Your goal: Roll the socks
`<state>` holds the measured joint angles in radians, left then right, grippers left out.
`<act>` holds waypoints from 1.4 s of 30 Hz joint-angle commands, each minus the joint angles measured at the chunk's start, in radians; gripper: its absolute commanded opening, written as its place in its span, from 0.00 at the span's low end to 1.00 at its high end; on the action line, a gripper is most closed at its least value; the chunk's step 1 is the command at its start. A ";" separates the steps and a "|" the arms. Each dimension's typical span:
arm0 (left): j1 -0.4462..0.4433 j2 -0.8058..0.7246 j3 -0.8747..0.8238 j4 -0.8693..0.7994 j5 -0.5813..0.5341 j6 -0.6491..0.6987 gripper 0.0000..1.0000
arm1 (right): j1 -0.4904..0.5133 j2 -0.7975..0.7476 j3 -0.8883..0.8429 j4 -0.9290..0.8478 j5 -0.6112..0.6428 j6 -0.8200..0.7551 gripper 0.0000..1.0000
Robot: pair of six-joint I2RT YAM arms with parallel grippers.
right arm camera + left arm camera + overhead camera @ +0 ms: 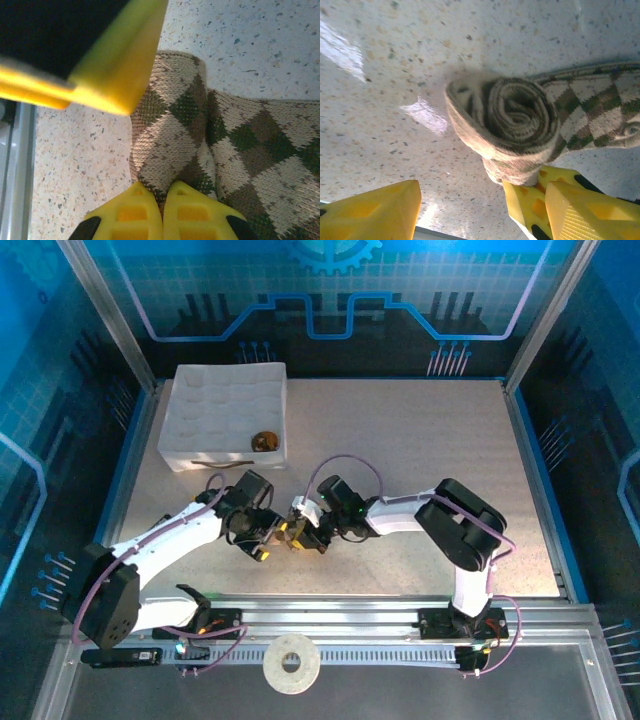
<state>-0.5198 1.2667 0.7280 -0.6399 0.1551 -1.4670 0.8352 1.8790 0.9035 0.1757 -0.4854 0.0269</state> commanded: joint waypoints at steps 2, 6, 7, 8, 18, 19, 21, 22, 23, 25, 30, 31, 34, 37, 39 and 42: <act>-0.026 0.064 -0.019 0.078 0.017 -0.004 0.62 | -0.028 0.120 -0.044 -0.277 0.075 0.052 0.00; -0.037 0.155 -0.053 0.119 0.008 0.000 0.50 | -0.055 0.135 -0.043 -0.256 0.025 0.088 0.00; -0.040 0.184 -0.056 0.115 0.006 0.001 0.46 | -0.062 0.138 -0.043 -0.248 0.007 0.095 0.00; -0.041 0.211 -0.058 0.107 0.004 0.000 0.42 | -0.070 0.137 -0.046 -0.232 -0.014 0.100 0.00; -0.062 0.267 -0.041 -0.074 0.007 -0.037 0.21 | -0.016 -0.115 -0.131 -0.095 0.167 -0.122 0.29; -0.062 0.278 -0.029 -0.086 0.009 -0.039 0.21 | 0.009 -0.166 -0.167 -0.049 0.232 -0.151 0.33; -0.062 0.312 0.003 -0.104 0.015 -0.033 0.21 | 0.070 -0.255 -0.229 0.036 0.386 -0.205 0.39; -0.061 0.336 0.025 -0.118 0.020 -0.028 0.21 | 0.101 -0.289 -0.242 0.052 0.463 -0.228 0.41; -0.061 0.361 0.048 -0.130 0.022 -0.020 0.21 | 0.127 -0.312 -0.246 0.060 0.524 -0.243 0.42; -0.062 0.400 0.092 -0.154 0.024 -0.005 0.21 | 0.176 -0.328 -0.243 0.050 0.604 -0.266 0.43; -0.054 0.459 0.158 -0.171 0.028 0.014 0.21 | 0.288 -0.288 -0.198 0.046 0.756 -0.326 0.45; -0.049 0.469 0.166 -0.169 0.033 0.017 0.21 | 0.302 -0.270 -0.186 0.045 0.792 -0.333 0.46; -0.039 0.497 0.193 -0.168 0.044 0.031 0.22 | 0.320 -0.207 -0.146 0.039 0.852 -0.352 0.46; -0.030 0.516 0.220 -0.177 0.055 0.049 0.22 | 0.323 -0.164 -0.124 0.061 0.898 -0.368 0.47; -0.027 0.519 0.228 -0.178 0.060 0.054 0.22 | 0.320 -0.143 -0.102 0.061 0.910 -0.380 0.48; -0.020 0.514 0.226 -0.166 0.075 0.055 0.22 | 0.314 -0.104 -0.063 0.035 0.926 -0.379 0.47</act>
<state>-0.5350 1.7035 1.0073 -0.7586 0.2543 -1.4269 1.1515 1.7390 0.7879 0.2054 0.3656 -0.3267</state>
